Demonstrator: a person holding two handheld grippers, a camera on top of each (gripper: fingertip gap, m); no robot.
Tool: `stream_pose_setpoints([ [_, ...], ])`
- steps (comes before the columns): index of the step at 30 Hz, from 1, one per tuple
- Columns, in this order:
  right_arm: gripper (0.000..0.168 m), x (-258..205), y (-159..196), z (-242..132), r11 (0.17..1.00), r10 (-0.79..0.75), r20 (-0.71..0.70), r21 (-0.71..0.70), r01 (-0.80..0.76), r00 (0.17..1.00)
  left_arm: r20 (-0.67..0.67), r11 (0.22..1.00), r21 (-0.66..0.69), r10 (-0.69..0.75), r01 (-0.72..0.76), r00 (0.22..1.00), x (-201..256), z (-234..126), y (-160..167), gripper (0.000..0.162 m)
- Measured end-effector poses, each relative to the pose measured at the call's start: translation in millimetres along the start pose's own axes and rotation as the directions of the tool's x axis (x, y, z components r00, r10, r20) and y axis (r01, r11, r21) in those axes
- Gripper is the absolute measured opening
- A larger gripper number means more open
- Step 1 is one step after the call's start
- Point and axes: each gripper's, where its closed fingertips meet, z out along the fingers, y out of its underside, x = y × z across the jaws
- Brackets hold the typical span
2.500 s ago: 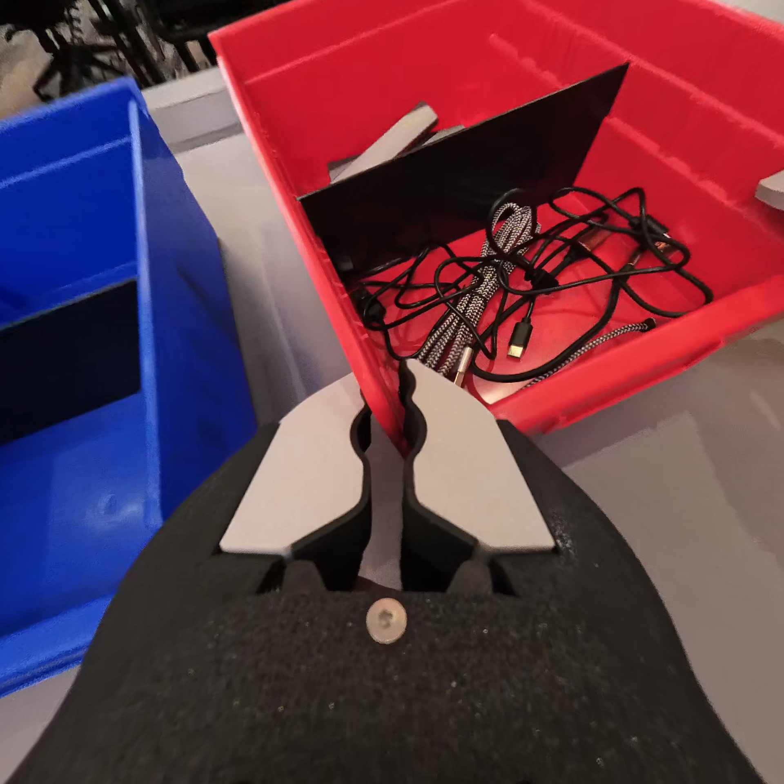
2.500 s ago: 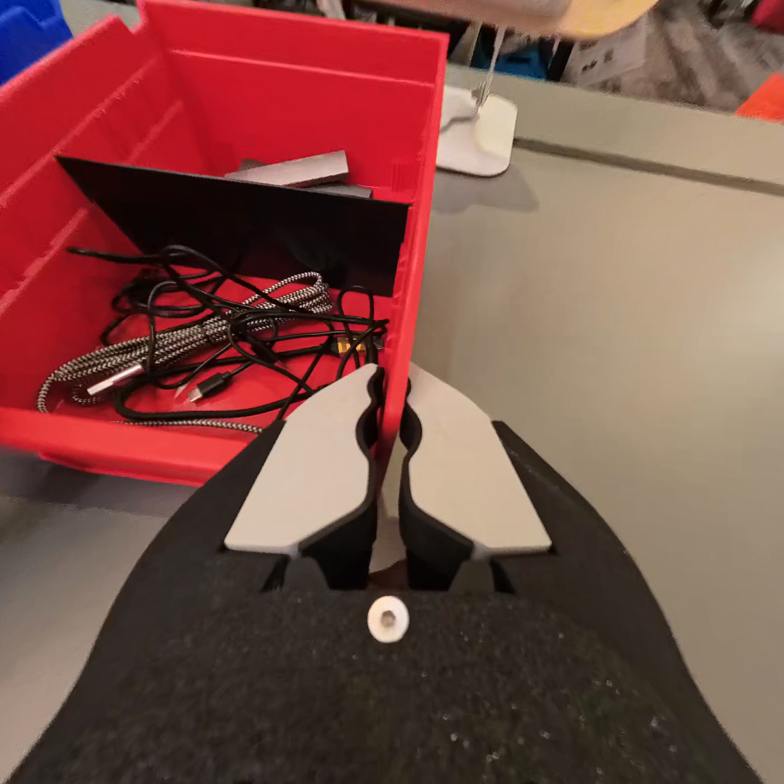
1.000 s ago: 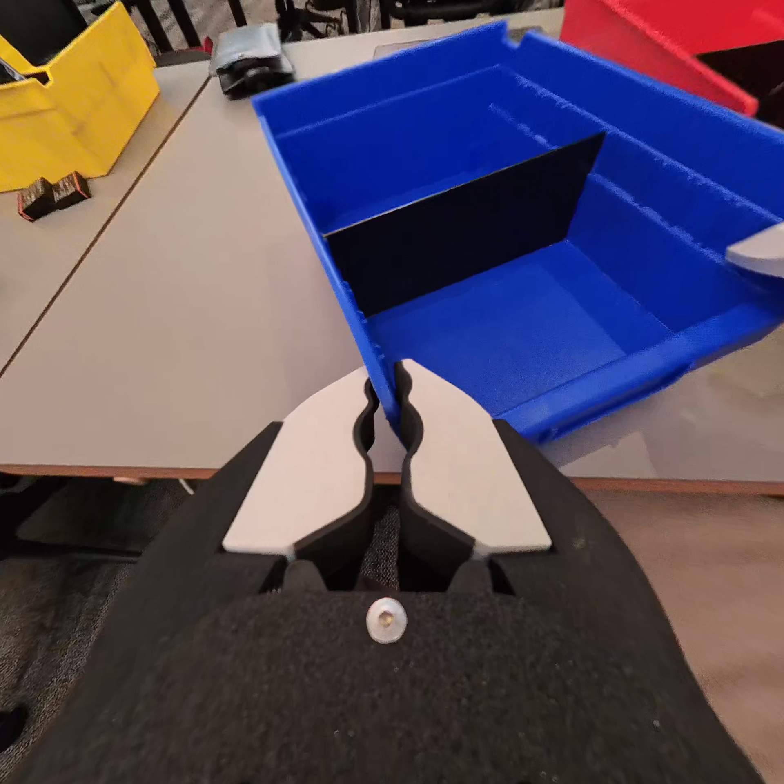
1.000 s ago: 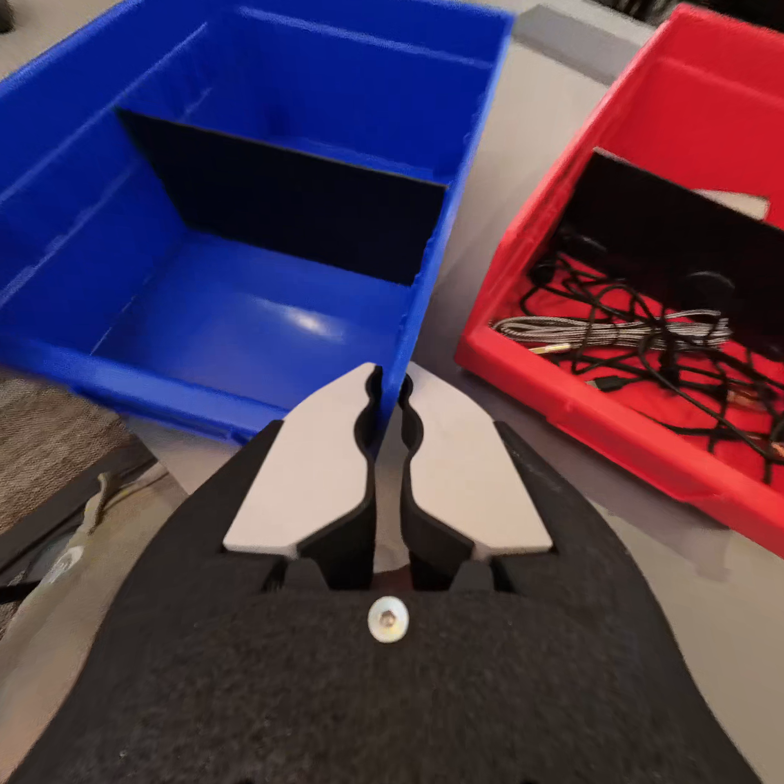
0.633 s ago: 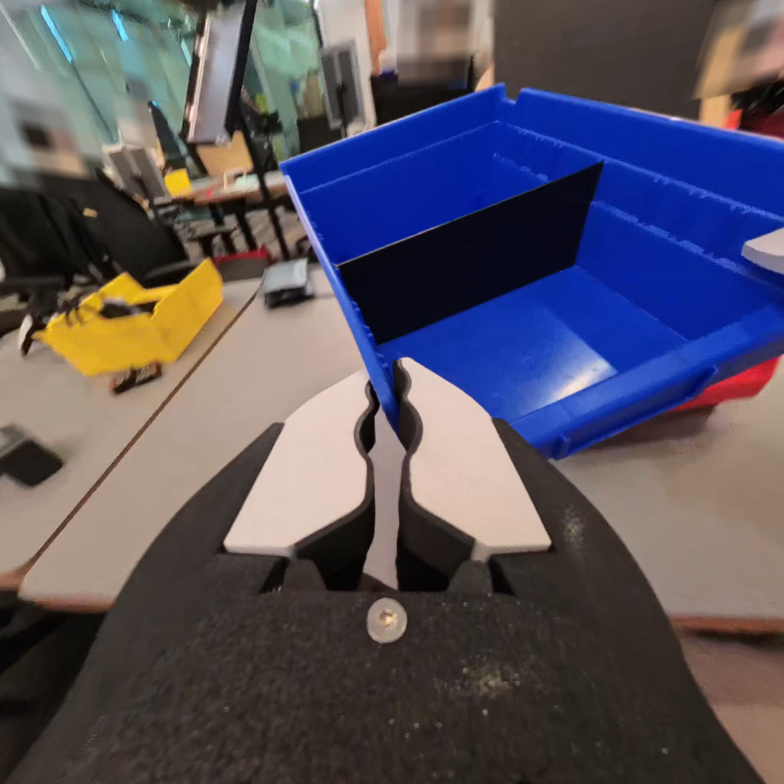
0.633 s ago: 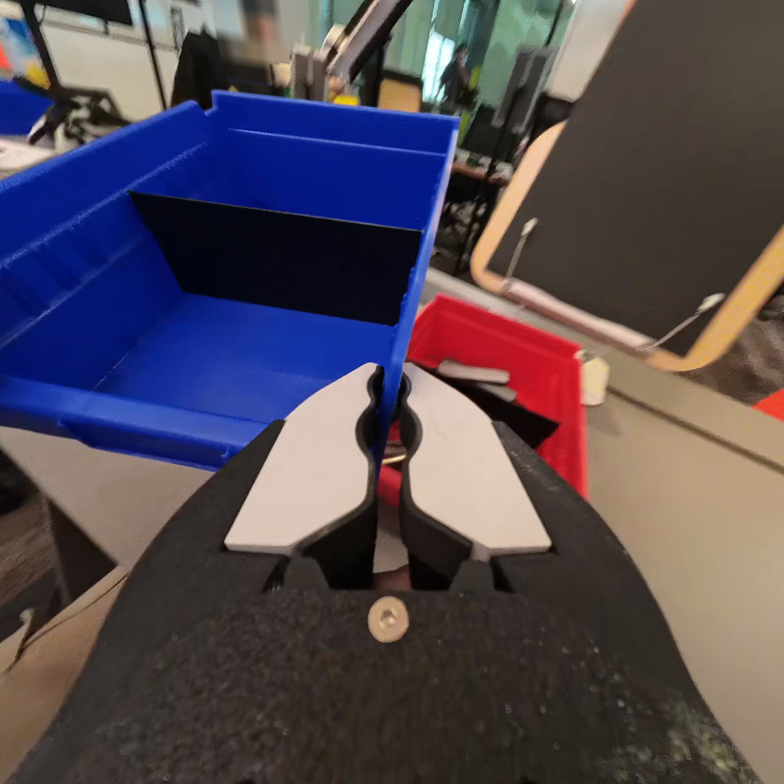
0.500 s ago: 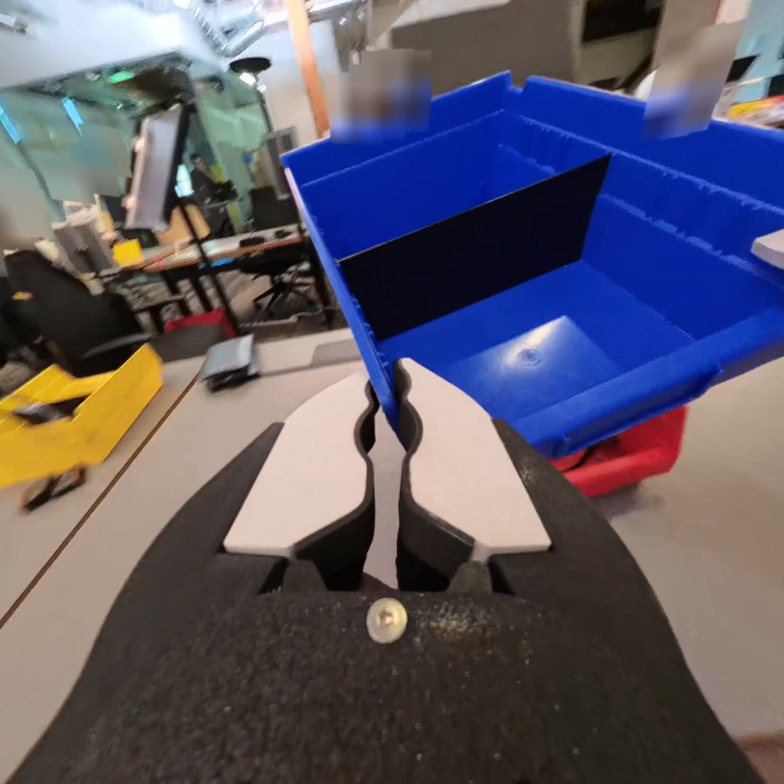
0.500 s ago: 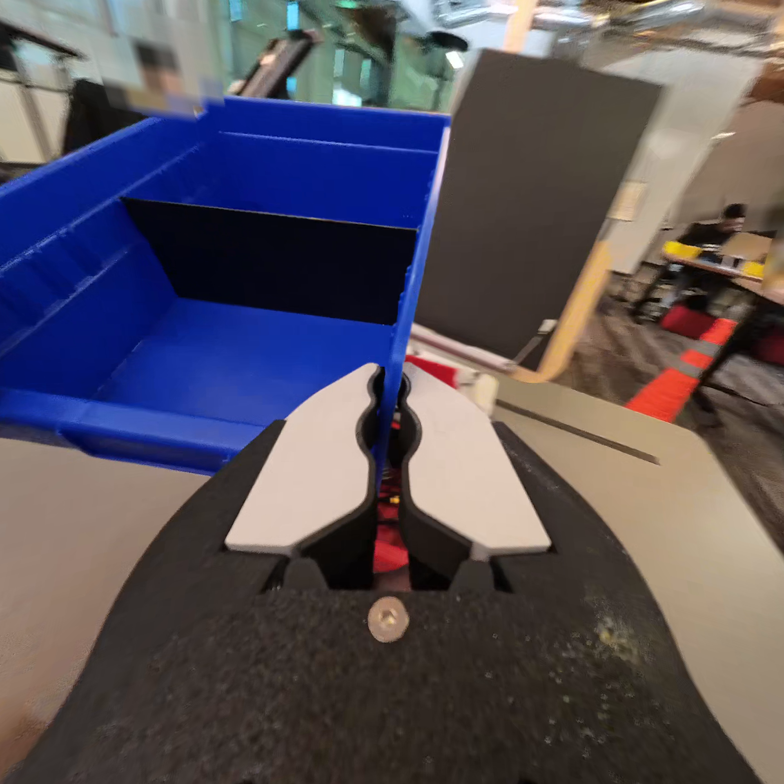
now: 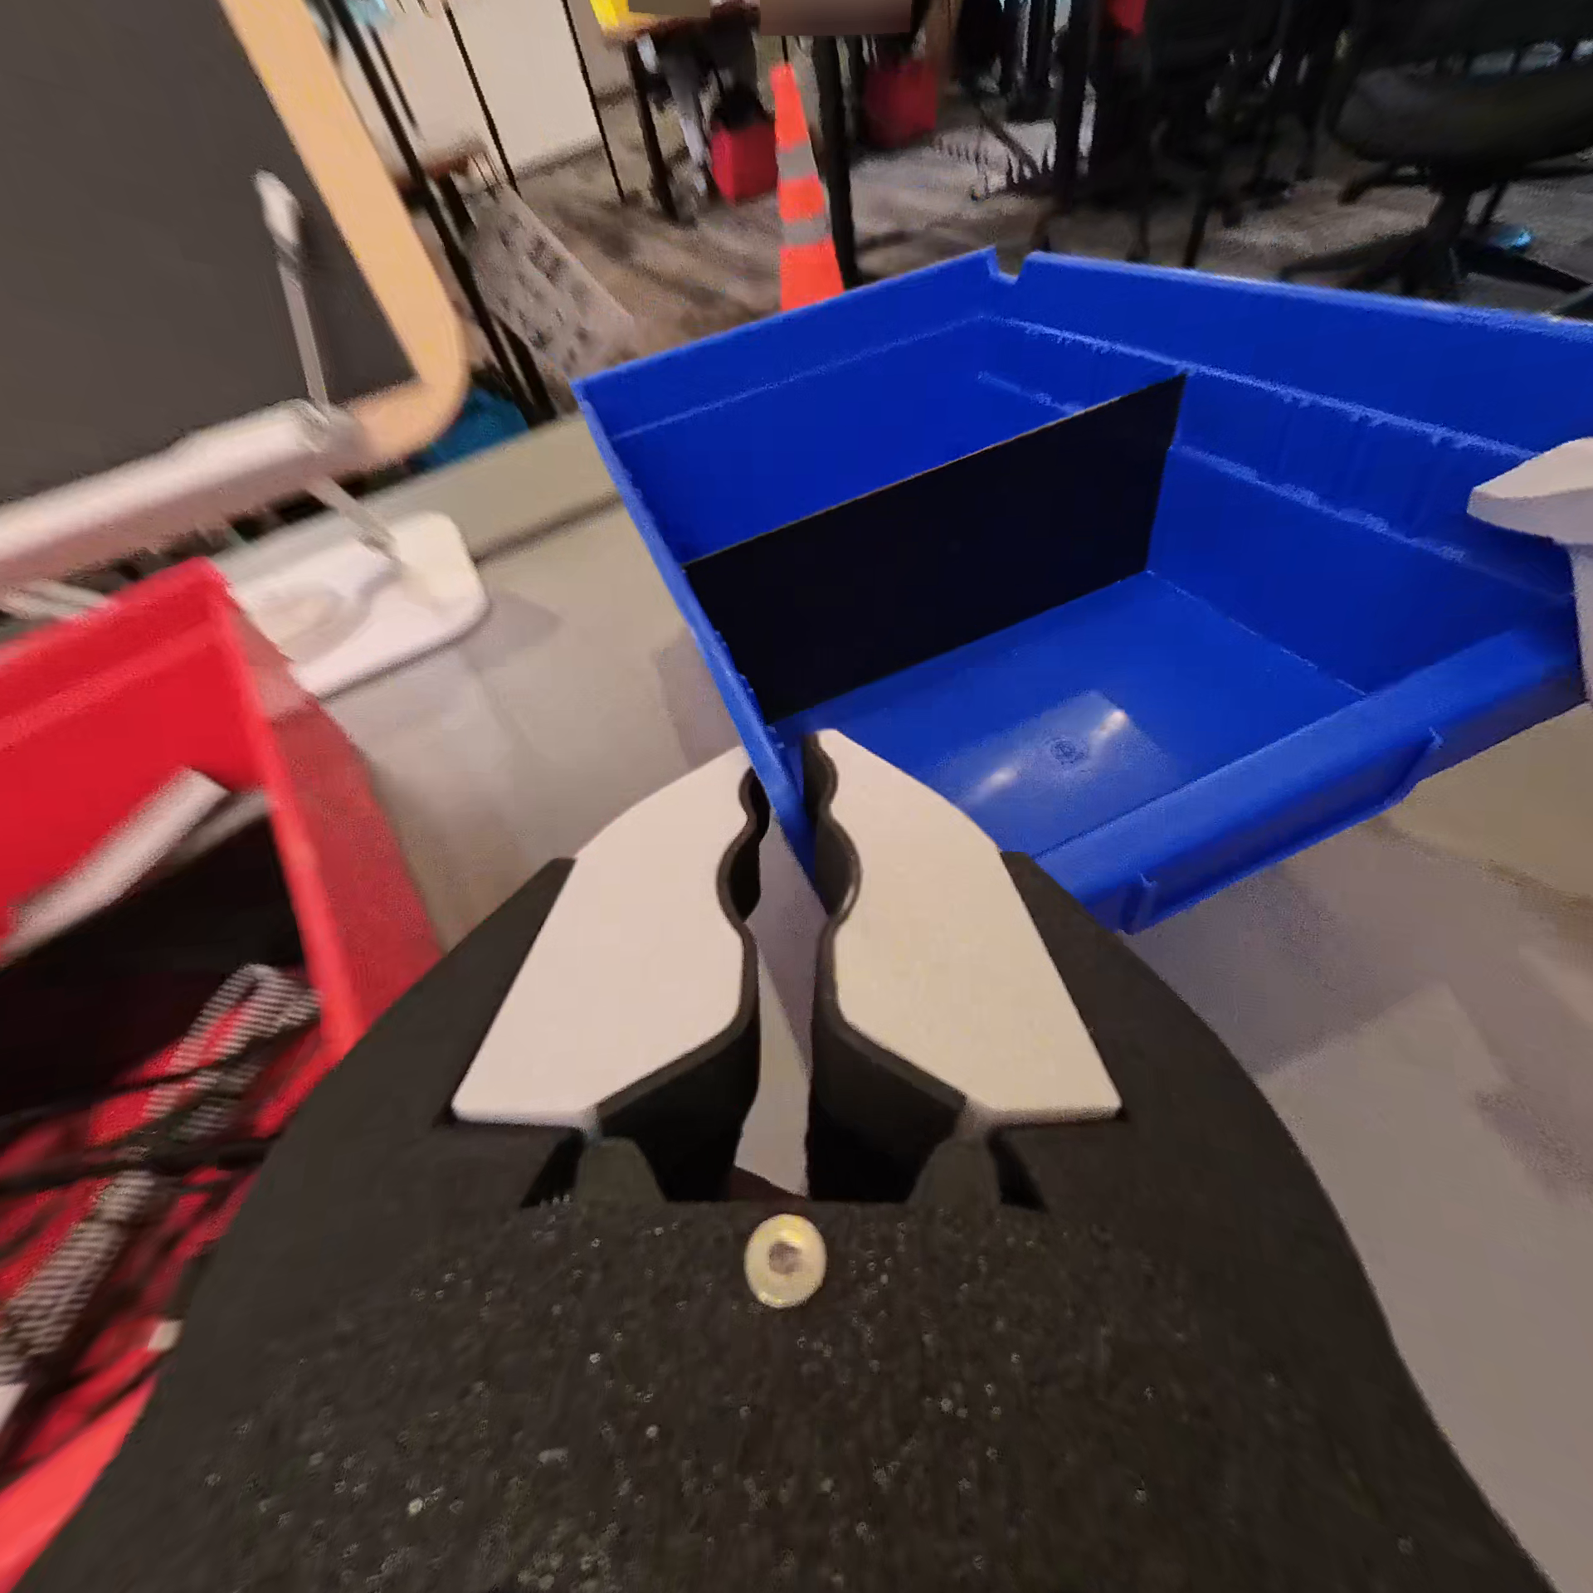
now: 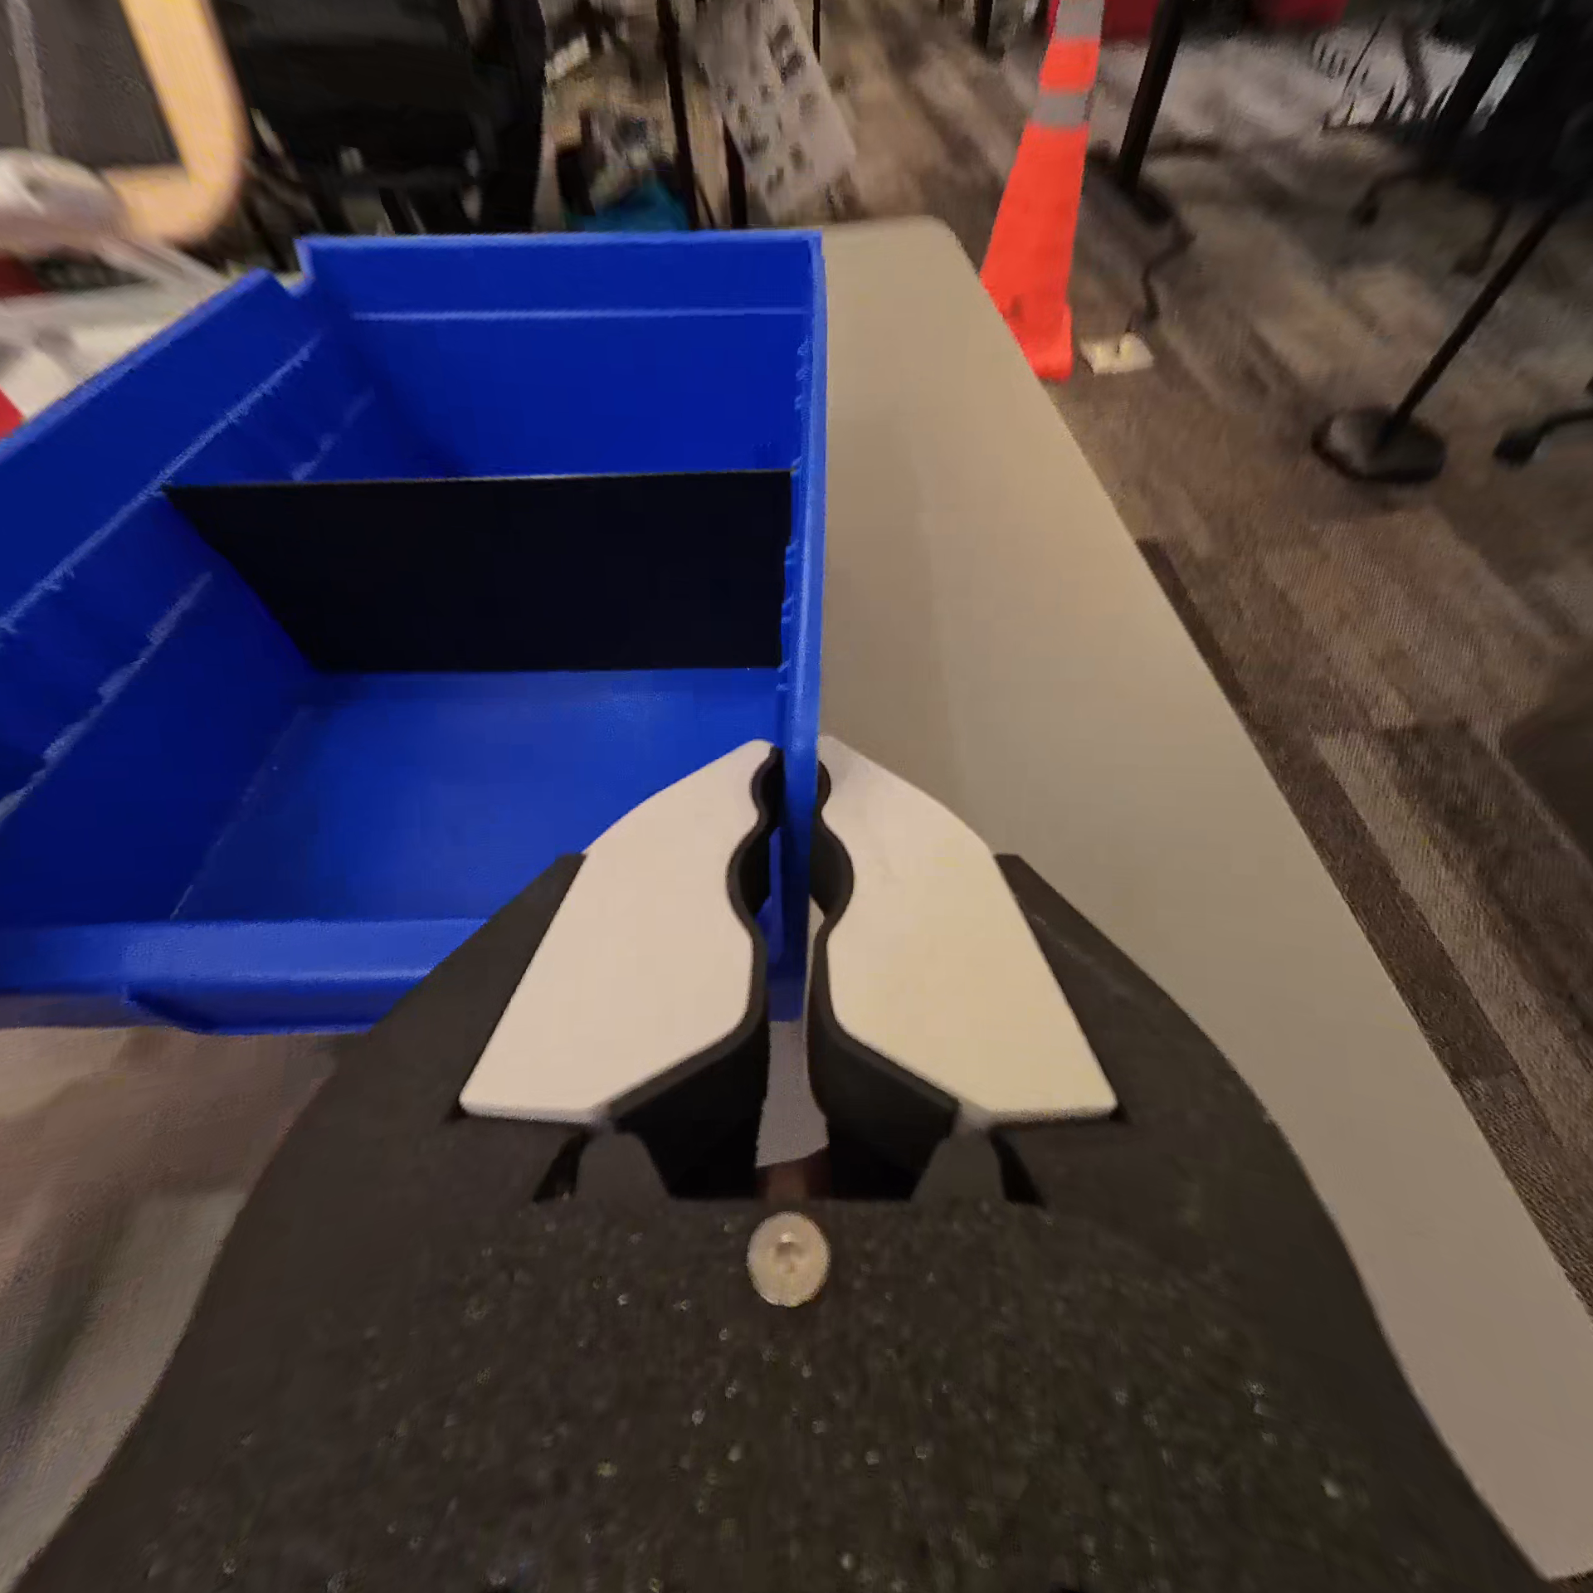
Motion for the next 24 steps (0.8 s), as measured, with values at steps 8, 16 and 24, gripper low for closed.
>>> stream_pose_setpoints([
  [8,0.012,26.4,44.6,19.8,0.982,-0.130,-0.079,-0.146,0.117,0.988,-0.100,1.000,-0.009,-0.009,0.008,0.995,30.5,8.6,30.7,0.015],
  [16,0.027,49.2,18.2,7.3,0.985,-0.134,-0.207,-0.131,0.109,0.969,-0.375,0.988,0.012,0.148,-0.155,0.915,1.0,-70.0,32.4,0.031],
  [24,0.040,-191.2,-34.2,-47.9,0.915,-0.388,0.226,0.214,0.343,0.894,0.243,0.967,0.200,-0.203,0.155,0.948,-253.7,-162.9,63.0,0.050],
])
